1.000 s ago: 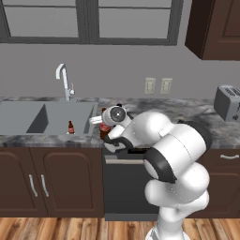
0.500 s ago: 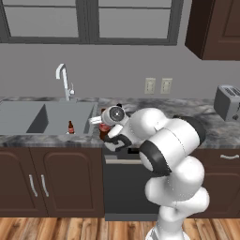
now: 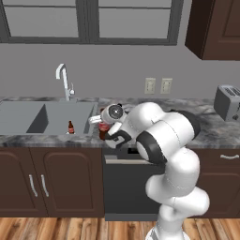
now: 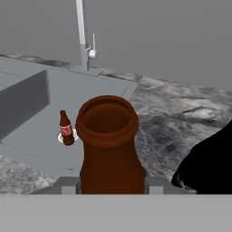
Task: Place the large bottle from the dining counter next to the other large bottle outside the sink, and place the small bottle from the dining counter next to the other small bottle inside the sink.
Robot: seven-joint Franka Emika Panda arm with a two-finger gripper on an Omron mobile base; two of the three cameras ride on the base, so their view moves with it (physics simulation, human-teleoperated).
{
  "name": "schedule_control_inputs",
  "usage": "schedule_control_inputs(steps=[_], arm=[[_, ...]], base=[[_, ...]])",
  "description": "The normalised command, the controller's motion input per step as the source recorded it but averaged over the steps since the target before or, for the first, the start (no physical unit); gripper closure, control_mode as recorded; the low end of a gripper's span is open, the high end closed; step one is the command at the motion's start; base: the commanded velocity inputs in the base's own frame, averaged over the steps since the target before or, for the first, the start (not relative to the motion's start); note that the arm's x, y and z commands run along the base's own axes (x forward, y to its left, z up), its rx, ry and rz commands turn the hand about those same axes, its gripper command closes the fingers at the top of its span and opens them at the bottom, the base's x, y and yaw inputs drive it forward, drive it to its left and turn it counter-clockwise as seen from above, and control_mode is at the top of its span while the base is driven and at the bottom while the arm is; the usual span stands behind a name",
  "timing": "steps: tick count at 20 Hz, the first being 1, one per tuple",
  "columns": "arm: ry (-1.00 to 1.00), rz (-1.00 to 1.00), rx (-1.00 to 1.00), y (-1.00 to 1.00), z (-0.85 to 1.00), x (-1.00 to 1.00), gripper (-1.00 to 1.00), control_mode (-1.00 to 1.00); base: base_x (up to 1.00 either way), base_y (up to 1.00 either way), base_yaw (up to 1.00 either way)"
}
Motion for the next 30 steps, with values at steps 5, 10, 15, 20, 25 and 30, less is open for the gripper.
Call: schedule_control_inputs(steps=[5,10,15,20,25,30], arm=[[0.0,0.0,0.0,0.12,-0.25,0.07,1.0,-1.0],[0.0,0.0,0.0,0.11,-0.22,0.03,1.0,-1.0],[0.0,0.0,0.0,0.11,-0.21,0.01,1.0,-1.0],[0.0,0.0,0.0,0.08,-0.18,0.01,-1.0,-1.0],[-0.03,0.0,-0.02,-0.09,0.0,-0.12,-1.0,-1.0],[-0.05,0.0,-0.04,-0.34,0.0,-0.19,-1.0,-1.0]], base=[[0.0,0.0,0.0],[0.0,0.0,0.0],[0.0,0.0,0.0],[0.0,0.0,0.0],[0.0,0.0,0.0],[0.0,0.0,0.0]])
